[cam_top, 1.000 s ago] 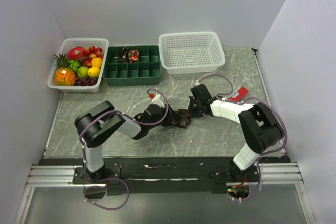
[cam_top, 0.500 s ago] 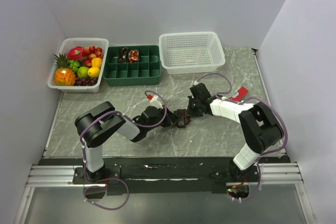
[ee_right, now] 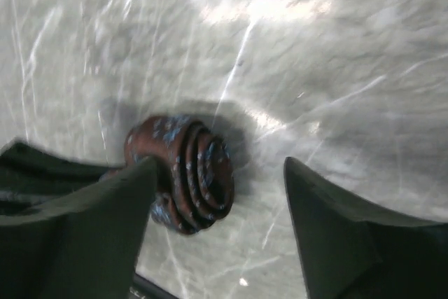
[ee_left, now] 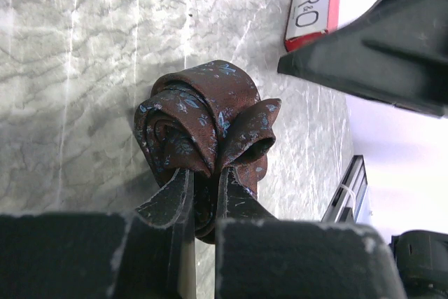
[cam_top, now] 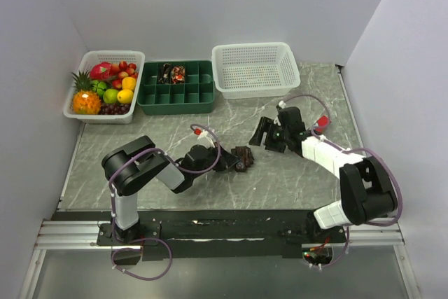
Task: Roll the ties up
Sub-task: Pick up the tie at the center of the board, then place the tie in the storage box.
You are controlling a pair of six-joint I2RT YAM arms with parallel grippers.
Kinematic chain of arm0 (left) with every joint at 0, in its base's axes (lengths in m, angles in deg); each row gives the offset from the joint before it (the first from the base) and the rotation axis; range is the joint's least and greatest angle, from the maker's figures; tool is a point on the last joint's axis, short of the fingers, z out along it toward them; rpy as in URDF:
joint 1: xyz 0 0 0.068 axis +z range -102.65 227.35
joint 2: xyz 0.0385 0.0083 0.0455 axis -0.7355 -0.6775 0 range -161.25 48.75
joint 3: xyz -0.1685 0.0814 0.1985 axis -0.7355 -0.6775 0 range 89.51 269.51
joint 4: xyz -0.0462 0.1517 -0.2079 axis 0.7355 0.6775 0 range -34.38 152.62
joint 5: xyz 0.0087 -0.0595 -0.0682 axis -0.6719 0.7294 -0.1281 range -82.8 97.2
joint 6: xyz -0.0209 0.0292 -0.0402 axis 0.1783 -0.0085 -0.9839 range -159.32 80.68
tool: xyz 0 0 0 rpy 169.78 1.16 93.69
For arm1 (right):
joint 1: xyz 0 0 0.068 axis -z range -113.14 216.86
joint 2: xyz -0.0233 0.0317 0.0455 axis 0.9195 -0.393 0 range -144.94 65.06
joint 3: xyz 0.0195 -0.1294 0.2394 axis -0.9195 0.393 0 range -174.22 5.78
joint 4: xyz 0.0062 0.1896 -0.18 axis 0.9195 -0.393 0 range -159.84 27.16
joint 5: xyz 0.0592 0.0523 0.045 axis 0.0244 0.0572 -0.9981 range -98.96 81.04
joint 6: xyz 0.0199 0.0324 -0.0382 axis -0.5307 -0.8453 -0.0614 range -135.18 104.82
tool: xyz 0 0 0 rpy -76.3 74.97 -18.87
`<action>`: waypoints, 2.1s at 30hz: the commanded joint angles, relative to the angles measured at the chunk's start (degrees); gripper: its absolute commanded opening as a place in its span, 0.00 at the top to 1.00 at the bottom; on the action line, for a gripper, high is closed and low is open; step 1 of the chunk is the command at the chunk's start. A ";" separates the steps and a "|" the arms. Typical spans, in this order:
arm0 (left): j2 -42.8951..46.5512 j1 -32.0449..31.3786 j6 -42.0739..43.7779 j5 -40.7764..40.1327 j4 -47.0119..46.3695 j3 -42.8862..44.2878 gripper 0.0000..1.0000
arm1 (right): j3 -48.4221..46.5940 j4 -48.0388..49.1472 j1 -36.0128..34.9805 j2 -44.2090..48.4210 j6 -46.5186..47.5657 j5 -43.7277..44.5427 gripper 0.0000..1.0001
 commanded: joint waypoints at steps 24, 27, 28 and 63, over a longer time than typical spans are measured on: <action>14.90 0.06 5.85 5.91 -0.40 -4.33 0.99 | 13.56 22.88 0.22 6.39 1.63 -29.37 0.01; 16.14 -0.03 6.03 6.96 -0.04 -3.72 0.99 | 13.99 24.45 0.31 6.83 0.57 -30.34 0.01; 16.40 -0.03 5.94 7.05 -0.05 -3.80 0.99 | 14.08 24.64 0.22 6.91 0.13 -30.61 0.01; 22.38 -2.58 6.38 5.91 3.73 -1.60 0.99 | 23.13 67.35 -0.92 5.25 -29.14 -40.63 0.91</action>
